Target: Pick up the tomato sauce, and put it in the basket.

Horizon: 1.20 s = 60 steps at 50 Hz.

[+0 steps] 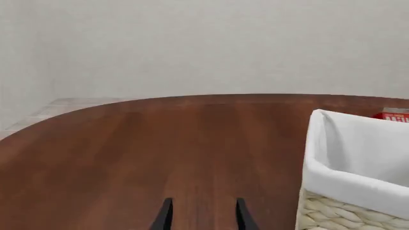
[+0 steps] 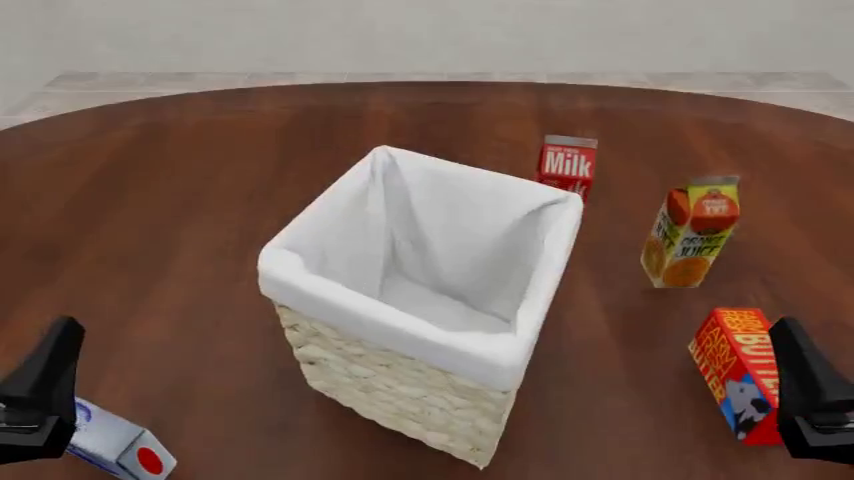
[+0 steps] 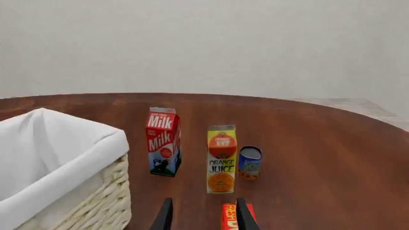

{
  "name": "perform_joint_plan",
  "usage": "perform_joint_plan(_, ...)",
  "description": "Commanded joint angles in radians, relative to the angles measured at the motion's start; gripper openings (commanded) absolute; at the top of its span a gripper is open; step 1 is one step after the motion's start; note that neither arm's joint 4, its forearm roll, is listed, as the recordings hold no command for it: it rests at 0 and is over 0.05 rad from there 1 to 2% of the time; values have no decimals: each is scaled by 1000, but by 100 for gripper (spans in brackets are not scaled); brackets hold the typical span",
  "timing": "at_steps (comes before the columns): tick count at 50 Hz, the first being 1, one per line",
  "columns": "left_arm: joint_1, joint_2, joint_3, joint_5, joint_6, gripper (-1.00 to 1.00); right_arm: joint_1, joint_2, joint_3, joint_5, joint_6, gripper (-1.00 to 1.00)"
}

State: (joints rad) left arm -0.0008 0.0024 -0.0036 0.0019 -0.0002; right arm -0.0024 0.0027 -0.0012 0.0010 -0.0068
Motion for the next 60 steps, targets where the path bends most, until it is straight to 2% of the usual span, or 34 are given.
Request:
perform_joint_plan(1,1,8,3,-9,1,100,3,4,-1,-4,7,100)
perform_joint_plan(26,0,10,3,-11,1,100,8,7,0,-8,7,100)
perform_joint_plan(27,43,5,3,-6,0,100,32,8,-2,-11,59,100)
perform_joint_plan(29,28,4,3,-6,1,100,26,-2,-16,-4,136,100)
perform_joint_plan(30,28,4,3,-5,1,100,21,5,-33,14,119,100)
perform_joint_plan(31,28,3,3,-5,1,100,13,32,-73,50,69,100)
perform_joint_plan(33,28,1,3,-5,2,100,26,72,-130,83,58,100)
perform_joint_plan(35,28,0,3,-5,3,100,58,182,-203,114,3,100)
perform_joint_plan(37,28,0,3,-4,2,100,77,198,-250,160,-10,100)
perform_joint_plan(38,28,0,3,-5,3,100,84,250,-274,188,-49,100)
perform_joint_plan(40,28,0,3,-2,1,100,79,259,-302,234,-51,100)
perform_joint_plan(41,28,-1,3,-5,4,100,70,263,-325,283,-78,100)
perform_joint_plan(44,28,0,3,-2,2,100,75,275,-364,362,-98,100)
perform_joint_plan(46,28,0,3,-2,2,100,66,287,-425,465,-138,100)
perform_joint_plan(48,28,0,3,-3,3,100,63,289,-467,528,-130,100)
perform_joint_plan(49,28,0,3,-3,3,100,59,299,-502,597,-149,100)
perform_joint_plan(50,28,1,3,-3,2,100,71,292,-530,629,-103,100)
perform_joint_plan(52,28,1,2,-4,3,100,45,294,-593,707,-135,100)
perform_joint_plan(53,28,0,3,-3,2,100,26,304,-661,784,-136,100)
perform_joint_plan(54,28,0,3,-3,2,100,18,308,-666,794,-147,100)
perform_joint_plan(55,28,0,3,-4,3,100,15,315,-716,852,-147,100)
perform_joint_plan(60,28,1,3,-3,2,100,8,352,-787,997,-190,100)
